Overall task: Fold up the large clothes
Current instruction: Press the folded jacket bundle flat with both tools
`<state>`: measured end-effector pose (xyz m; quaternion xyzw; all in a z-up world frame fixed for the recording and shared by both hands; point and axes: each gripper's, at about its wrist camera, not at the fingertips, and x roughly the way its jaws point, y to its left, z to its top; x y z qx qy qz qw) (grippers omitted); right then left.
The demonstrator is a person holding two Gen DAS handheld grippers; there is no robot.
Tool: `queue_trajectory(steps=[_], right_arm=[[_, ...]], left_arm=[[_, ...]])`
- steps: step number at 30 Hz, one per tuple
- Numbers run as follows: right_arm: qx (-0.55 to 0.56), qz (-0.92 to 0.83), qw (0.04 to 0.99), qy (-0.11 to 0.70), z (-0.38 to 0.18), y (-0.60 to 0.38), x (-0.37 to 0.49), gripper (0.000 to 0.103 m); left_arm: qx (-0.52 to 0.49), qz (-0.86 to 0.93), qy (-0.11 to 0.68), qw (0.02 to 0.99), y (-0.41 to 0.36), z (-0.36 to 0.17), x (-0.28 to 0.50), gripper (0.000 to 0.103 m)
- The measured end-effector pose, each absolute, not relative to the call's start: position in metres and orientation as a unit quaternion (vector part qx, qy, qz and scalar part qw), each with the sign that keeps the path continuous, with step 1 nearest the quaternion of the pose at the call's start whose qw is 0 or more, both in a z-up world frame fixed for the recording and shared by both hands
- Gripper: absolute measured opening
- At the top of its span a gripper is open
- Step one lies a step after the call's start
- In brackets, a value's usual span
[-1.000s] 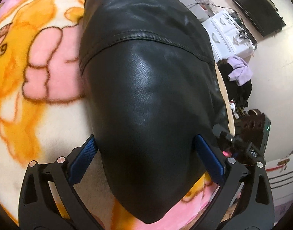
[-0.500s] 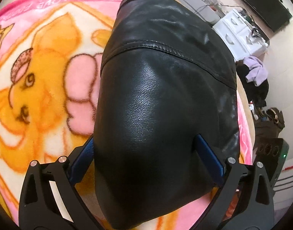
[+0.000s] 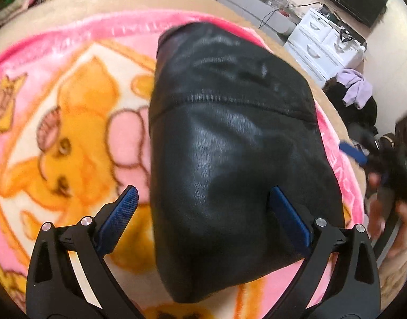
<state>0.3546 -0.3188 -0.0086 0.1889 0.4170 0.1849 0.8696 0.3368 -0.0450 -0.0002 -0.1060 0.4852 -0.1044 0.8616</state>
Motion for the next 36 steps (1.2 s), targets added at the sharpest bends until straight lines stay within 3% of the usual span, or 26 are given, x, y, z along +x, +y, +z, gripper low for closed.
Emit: queue_trajectory(steps=[7,9,11,14,15,20,26,36], right_arm=[[0.168,0.160,0.874,0.428,-0.010,-0.286,0.427,0.093],[0.178,0.166,0.862,0.445,-0.018,-0.281,0.441,0.087],[0.194,0.178,0.849,0.459,-0.022,-0.278,0.447,0.076],[0.178,0.189,0.847,0.463,-0.021,-0.266,0.448,0.028],[0.165,0.198,0.852,0.455,-0.016,-0.264,0.444,0.017],[0.211,0.236,0.855,0.410,0.003,-0.287,0.432,0.014],[0.259,0.206,0.831,0.447,-0.049,-0.309,0.440,0.014],[0.200,0.163,0.851,0.458,-0.064,-0.297,0.434,0.020]], left_arm=[[-0.070,-0.094,0.484,0.867,-0.056,0.002,0.343,0.093],[-0.071,-0.094,0.484,0.867,-0.057,0.000,0.343,0.093],[-0.071,-0.095,0.484,0.867,-0.055,-0.001,0.343,0.093],[-0.064,-0.092,0.481,0.870,-0.055,-0.001,0.343,0.093],[-0.062,-0.091,0.479,0.871,-0.056,0.000,0.342,0.093],[-0.069,-0.106,0.478,0.869,-0.056,-0.001,0.344,0.093],[-0.071,-0.113,0.485,0.864,-0.061,-0.011,0.346,0.093],[-0.068,-0.111,0.483,0.866,-0.068,-0.012,0.344,0.093]])
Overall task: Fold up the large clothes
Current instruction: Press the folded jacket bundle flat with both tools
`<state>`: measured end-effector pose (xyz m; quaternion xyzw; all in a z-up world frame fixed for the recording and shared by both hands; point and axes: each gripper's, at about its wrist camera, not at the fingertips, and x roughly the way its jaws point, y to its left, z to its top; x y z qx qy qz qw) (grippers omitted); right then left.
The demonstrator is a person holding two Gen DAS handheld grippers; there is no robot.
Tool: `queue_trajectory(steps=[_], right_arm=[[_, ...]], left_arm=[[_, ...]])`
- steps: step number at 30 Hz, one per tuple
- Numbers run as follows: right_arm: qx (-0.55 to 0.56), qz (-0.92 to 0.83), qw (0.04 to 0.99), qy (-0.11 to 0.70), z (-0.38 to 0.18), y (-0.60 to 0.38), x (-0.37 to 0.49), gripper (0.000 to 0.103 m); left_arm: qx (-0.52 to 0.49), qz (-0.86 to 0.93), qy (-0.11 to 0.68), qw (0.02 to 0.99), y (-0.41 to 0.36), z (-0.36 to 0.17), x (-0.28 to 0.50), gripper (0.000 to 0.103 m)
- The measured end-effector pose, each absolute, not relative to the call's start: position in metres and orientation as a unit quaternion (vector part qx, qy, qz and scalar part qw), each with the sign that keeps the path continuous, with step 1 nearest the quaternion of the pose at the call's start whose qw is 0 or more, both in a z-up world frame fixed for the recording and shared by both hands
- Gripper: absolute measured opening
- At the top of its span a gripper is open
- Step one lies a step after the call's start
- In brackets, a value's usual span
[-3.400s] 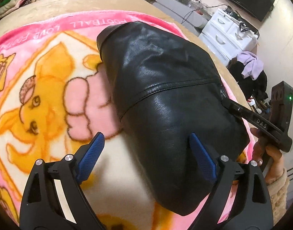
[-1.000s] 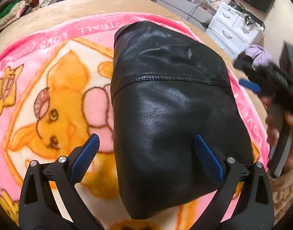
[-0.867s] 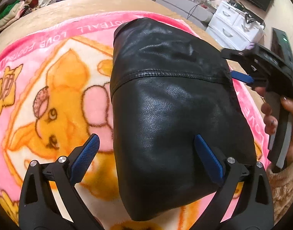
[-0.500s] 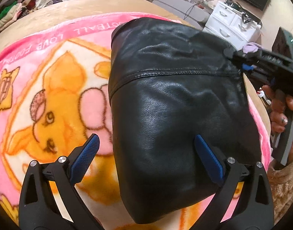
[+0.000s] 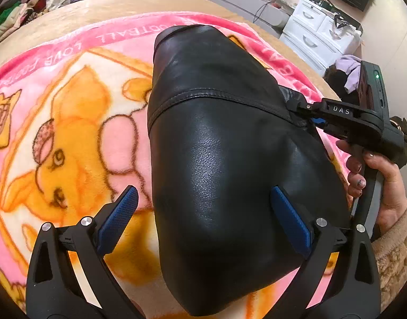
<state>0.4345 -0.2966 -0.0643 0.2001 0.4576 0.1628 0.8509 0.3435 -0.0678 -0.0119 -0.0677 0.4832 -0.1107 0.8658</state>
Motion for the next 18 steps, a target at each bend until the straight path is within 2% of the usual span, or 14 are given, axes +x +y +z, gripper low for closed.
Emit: queue_trajectory(steps=[3,4,6,9,11,13,18], right_arm=[[0.181,0.160,0.859,0.452,-0.058,-0.292,0.430,0.026],[0.179,0.162,0.859,0.452,-0.056,-0.291,0.429,0.039],[0.183,0.177,0.853,0.455,-0.052,-0.289,0.424,0.058],[0.150,0.181,0.863,0.447,-0.042,-0.282,0.408,0.068],[0.132,0.184,0.869,0.439,-0.035,-0.277,0.397,0.071],[0.123,0.189,0.875,0.428,-0.028,-0.274,0.382,0.081],[0.106,0.193,0.894,0.390,-0.008,-0.276,0.343,0.091]], left_arm=[[-0.065,-0.107,0.482,0.867,-0.068,-0.010,0.342,0.093],[-0.064,-0.106,0.482,0.867,-0.067,-0.010,0.343,0.093],[-0.064,-0.106,0.481,0.868,-0.067,-0.008,0.341,0.093],[-0.058,-0.103,0.480,0.869,-0.067,-0.006,0.337,0.093],[-0.057,-0.100,0.478,0.871,-0.067,-0.003,0.334,0.093],[-0.057,-0.097,0.477,0.872,-0.066,-0.001,0.330,0.093],[-0.056,-0.094,0.467,0.877,-0.064,0.008,0.315,0.093]])
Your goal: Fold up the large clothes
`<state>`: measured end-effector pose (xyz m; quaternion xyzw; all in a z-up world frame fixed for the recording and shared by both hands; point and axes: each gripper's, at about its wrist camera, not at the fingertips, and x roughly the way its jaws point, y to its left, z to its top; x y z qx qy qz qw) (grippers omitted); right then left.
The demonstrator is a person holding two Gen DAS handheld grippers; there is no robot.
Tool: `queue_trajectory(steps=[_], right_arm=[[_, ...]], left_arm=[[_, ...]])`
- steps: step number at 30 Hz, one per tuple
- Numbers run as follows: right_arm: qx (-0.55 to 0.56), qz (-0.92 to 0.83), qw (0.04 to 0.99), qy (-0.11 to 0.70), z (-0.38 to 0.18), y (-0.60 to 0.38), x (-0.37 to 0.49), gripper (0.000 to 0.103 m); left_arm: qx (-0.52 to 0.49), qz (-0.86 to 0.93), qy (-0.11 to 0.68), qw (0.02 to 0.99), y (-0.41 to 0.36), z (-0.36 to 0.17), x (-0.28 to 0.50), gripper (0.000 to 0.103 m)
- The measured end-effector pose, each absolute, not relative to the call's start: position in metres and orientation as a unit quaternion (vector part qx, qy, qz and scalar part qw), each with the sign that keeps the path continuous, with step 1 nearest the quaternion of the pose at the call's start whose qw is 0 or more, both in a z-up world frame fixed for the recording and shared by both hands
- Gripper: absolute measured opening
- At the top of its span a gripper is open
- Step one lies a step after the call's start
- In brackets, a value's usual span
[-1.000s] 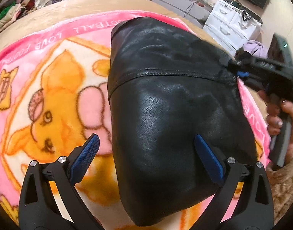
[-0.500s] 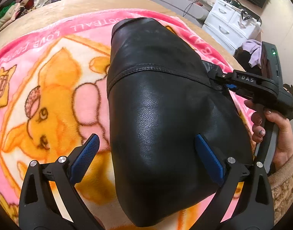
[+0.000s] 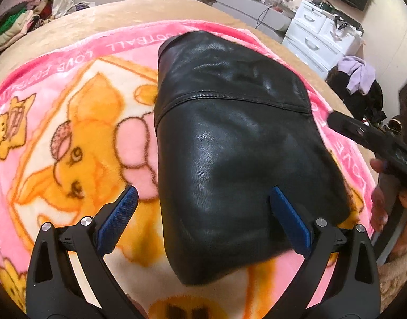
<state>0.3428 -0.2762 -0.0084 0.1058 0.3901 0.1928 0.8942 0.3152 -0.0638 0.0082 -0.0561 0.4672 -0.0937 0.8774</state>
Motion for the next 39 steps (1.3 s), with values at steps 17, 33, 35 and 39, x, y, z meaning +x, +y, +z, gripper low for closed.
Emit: queue_trajectory(steps=[17,33,35,39], right_arm=[[0.065,0.162,0.940,0.293,0.006,-0.270,0.197,0.098],[0.027,0.128,0.950,0.285,-0.031,-0.253,0.142,0.098],[0.026,0.132,0.948,0.288,-0.033,-0.252,0.142,0.098],[0.017,0.126,0.948,0.291,-0.034,-0.251,0.142,0.098]], left_arm=[[-0.042,-0.057,0.385,0.920,-0.053,0.033,0.223,0.094],[-0.068,-0.058,0.382,0.920,-0.047,0.004,0.172,0.094],[-0.064,-0.053,0.383,0.920,-0.049,0.003,0.170,0.094],[-0.060,-0.046,0.380,0.922,-0.050,0.003,0.167,0.094]])
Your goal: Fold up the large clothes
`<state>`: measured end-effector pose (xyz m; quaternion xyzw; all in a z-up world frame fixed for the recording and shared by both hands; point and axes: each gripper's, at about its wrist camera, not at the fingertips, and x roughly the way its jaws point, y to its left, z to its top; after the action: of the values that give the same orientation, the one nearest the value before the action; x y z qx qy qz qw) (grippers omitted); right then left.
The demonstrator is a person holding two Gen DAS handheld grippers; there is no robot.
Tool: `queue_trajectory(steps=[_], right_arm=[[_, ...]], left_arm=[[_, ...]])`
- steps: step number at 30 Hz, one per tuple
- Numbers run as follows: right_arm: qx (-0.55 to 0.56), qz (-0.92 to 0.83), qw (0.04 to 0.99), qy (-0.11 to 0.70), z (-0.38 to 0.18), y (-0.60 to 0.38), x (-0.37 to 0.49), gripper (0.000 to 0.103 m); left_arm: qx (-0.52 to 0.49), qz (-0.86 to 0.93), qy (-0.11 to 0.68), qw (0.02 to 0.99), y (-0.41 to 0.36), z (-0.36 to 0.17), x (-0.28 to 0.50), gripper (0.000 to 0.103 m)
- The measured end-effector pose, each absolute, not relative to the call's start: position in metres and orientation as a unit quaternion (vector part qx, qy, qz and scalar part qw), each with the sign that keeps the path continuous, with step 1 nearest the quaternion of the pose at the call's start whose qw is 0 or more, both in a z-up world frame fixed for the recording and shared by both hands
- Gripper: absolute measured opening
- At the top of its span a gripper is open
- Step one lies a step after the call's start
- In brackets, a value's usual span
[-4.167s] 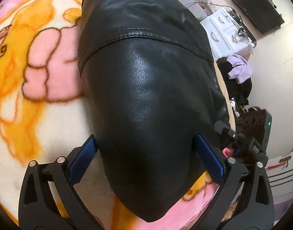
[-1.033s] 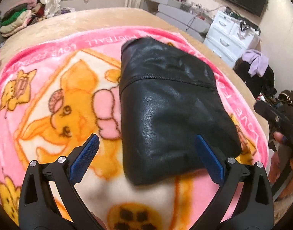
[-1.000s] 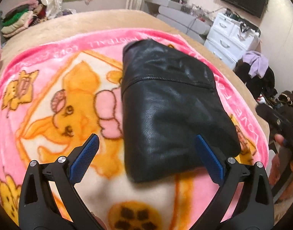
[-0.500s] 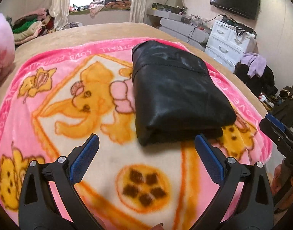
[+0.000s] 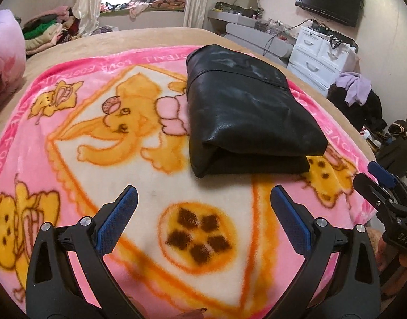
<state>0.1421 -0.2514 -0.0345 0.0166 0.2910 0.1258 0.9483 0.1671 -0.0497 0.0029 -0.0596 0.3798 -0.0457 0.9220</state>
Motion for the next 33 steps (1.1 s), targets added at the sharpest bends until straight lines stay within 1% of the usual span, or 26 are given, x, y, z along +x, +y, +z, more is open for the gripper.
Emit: queue_trajectory(steps=[33], right_arm=[[0.011,0.127,0.947,0.294,-0.0394,-0.2505,0.1419,0.098]], left_arm=[[-0.064,-0.033,0.387,0.919,-0.0463,0.0022,0.1660,0.094]])
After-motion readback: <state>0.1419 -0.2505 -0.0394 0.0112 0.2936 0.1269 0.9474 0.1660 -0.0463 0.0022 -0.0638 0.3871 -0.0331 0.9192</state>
